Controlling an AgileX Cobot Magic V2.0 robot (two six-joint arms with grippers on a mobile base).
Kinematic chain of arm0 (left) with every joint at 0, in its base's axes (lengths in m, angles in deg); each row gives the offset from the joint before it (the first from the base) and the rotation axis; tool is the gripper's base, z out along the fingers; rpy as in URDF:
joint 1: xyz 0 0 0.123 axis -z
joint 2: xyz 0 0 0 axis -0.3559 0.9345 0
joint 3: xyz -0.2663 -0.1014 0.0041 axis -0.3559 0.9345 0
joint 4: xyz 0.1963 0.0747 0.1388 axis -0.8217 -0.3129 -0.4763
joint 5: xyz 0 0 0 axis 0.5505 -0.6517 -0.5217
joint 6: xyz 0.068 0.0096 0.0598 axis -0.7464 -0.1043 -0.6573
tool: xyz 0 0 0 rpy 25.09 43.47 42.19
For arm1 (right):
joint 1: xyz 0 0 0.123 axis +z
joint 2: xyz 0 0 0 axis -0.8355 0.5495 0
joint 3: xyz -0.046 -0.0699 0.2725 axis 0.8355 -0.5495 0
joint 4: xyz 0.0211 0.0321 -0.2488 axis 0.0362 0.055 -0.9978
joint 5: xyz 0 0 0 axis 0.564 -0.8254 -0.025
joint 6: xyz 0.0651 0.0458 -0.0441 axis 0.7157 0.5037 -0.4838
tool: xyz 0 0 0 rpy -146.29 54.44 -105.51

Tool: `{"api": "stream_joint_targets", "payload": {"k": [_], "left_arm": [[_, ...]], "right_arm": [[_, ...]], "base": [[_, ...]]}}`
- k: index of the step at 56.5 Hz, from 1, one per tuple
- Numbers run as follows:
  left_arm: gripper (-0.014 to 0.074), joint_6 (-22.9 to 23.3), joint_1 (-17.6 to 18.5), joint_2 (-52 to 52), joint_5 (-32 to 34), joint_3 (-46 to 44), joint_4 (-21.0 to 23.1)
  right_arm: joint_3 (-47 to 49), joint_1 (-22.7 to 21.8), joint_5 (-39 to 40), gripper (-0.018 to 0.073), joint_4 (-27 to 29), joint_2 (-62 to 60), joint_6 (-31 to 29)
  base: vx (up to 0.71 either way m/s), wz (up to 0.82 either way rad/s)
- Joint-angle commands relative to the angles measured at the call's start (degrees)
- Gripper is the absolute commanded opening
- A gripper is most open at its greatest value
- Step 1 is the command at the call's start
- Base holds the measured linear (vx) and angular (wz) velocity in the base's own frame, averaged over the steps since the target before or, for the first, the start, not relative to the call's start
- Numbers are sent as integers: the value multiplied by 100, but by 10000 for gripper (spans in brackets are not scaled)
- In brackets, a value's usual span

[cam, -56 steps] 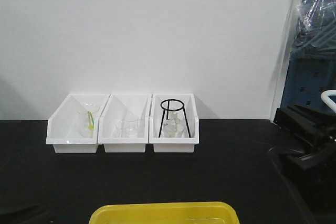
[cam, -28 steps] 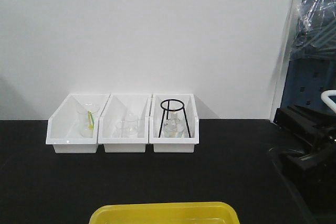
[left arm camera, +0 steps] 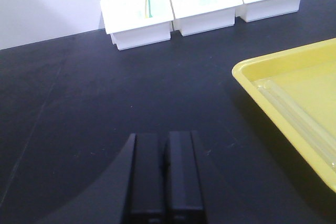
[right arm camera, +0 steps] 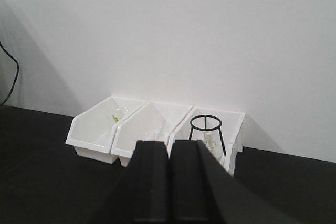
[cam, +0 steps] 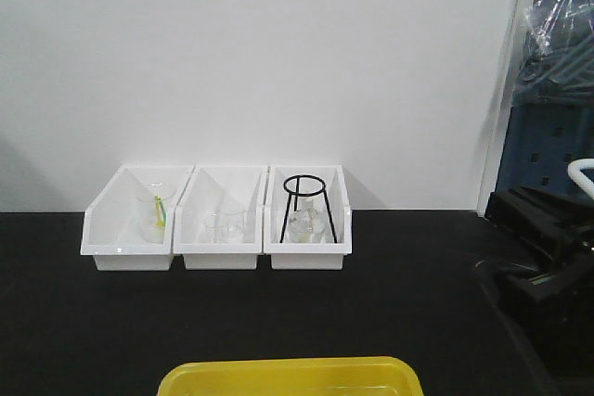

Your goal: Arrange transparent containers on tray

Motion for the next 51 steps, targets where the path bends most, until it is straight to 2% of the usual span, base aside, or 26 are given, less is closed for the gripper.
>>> {"api": "stream_joint_targets", "payload": {"k": [1,30,35,37,40,41,42,49,51], "left_arm": [[-8,0,1,-134,433,180,13],[-8,0,1,-134,433,180,13],[-8,0,1,-134,433,180,13],[-8,0,1,-134,433,180,13],[-8,0,1,-134,433,180,13],[-8,0,1,-134,433,180,13],[-8,0,1,-134,433,180,13],[-8,0,1,-134,433,180,13],[-8,0,1,-134,433,180,13]], "right_arm": [[188,-3,248,-11,-56,-72,-17],[188,-3,243,-11,-68,-72,-11],[188,-9,232,-11,137,-72,-157],[188,-9,209,-11,413,-67,-507],[188,-9,82,-11,1200,-55,-1259],[188,-9,29,-11,1565,-55,-1781],[188,-9,-7,-11,1821,-55,-1915],[188,-9,-150,-11,4047,-41,-4575],[182,-9,-189,-11,4388,-41,-5151]], "base": [[0,0],[0,0],[0,0],[0,0],[0,0],[0,0],[0,0],[0,0],[0,0]]}}
